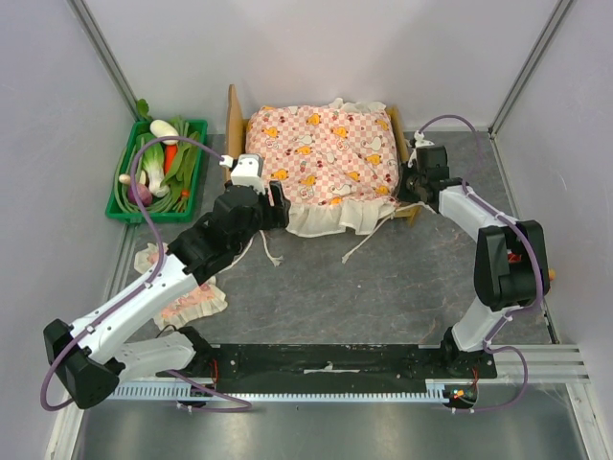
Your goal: Set up the pet bed
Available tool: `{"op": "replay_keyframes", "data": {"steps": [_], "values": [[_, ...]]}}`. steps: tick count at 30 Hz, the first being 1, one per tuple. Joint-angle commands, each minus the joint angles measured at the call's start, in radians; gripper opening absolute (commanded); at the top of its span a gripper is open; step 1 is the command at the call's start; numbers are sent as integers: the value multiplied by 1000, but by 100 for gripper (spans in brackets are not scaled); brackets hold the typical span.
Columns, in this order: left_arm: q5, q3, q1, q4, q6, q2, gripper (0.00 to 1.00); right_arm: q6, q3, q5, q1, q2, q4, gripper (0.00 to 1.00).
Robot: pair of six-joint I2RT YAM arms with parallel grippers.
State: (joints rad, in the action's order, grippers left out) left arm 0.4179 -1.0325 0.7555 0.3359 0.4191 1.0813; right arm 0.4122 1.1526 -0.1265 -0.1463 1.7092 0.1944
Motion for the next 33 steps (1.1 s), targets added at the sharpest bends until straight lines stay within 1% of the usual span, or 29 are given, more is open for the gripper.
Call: {"op": "replay_keyframes", "data": {"steps": [1,3,5,8,9,11,12,14,16,17,19,20,21,22,23,24,25,26,27,28,29,30,31,33], "values": [[15,15,-22,35,-51,-9,75,-85,55,227,2,4,25,8],[12,12,-27,37,-54,-3,75,-90,56,257,2,1,19,8],[7,8,-30,35,-62,5,75,-108,65,222,1,4,8,11],[-2,-4,-36,34,-78,32,75,-110,90,130,-12,0,23,23],[-5,-15,-41,38,-86,40,75,-108,91,92,-21,-26,22,35],[-1,-44,-39,54,-94,52,75,-79,84,-3,-27,-100,-1,41],[15,-50,-41,58,-98,48,75,-66,66,-28,-36,-127,-47,47],[33,-52,-42,60,-100,31,77,-8,62,-56,-50,-175,-90,51],[51,-51,-53,74,-98,2,79,10,117,-47,-79,-159,-121,55],[65,-54,-58,87,-92,-10,84,22,190,-45,-91,-105,-121,56],[113,-57,-77,156,-53,-49,87,22,283,-47,-130,-31,-112,56],[125,-52,-90,182,-34,-69,91,22,374,-30,-143,46,-104,57],[140,-46,-120,230,4,-89,93,20,418,-4,-171,87,-108,58],[145,-29,-143,262,27,-137,94,20,458,11,-183,127,-111,59],[147,-15,-168,287,49,-164,96,19,529,28,-194,207,-118,60],[137,3,-218,323,91,-194,97,17,567,48,-217,251,-119,60],[131,47,-243,339,118,-249,97,11,606,50,-225,295,-104,61],[125,67,-266,356,145,-279,98,7,677,57,-231,376,-86,61],[107,86,-301,377,197,-302,98,5,700,65,-246,412,-66,61],[108,115,-311,432,231,-334,98,1,717,59,-252,441,-55,62],[125,129,-326,466,298,-348,98,0,749,59,-259,496,-38,62],[130,144,-332,492,331,-356,98,0,759,65,-268,516,-8,62],[134,178,-337,538,364,-368,98,0,757,54,-271,526,-4,63],[119,212,-350,563,447,-365,98,-1,734,21,-276,511,-29,64]]}}
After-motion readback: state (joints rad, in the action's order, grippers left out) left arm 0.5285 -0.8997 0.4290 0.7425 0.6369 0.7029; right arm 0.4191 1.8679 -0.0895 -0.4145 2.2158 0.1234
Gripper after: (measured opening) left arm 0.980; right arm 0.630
